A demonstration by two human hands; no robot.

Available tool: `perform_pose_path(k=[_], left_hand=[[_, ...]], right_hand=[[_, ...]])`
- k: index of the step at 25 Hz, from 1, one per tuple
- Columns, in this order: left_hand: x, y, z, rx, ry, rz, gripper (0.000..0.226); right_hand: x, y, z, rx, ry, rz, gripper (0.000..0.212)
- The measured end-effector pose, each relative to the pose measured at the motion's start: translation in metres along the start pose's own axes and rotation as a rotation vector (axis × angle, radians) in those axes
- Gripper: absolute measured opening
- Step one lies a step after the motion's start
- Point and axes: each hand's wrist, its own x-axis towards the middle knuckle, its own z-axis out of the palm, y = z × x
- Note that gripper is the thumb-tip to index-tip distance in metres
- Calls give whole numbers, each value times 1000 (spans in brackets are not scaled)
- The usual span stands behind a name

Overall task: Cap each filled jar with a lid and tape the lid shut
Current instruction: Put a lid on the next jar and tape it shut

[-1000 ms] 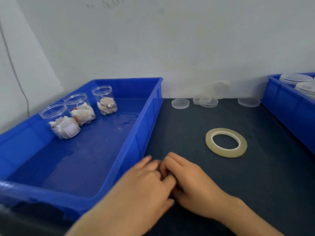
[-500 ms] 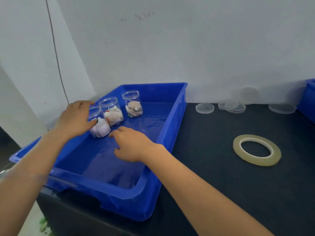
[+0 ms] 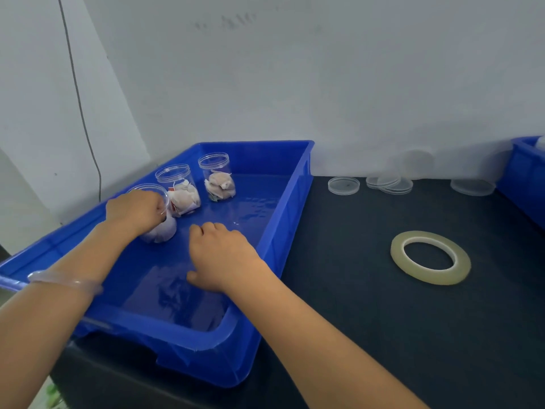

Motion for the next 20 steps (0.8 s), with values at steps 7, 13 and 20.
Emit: perform_pose_path(k=[7,13,20], left_hand=[[-60,17,-46,-365,45,233,14],[-153,60,-101,-567,594,356,12],[-211,151,-95,-653,735,574,12]], right_hand=[[5,2,4,125,142,177,103],[-21,14,-16,605,832,163,97],[-103,99,2,692,961,244,89]])
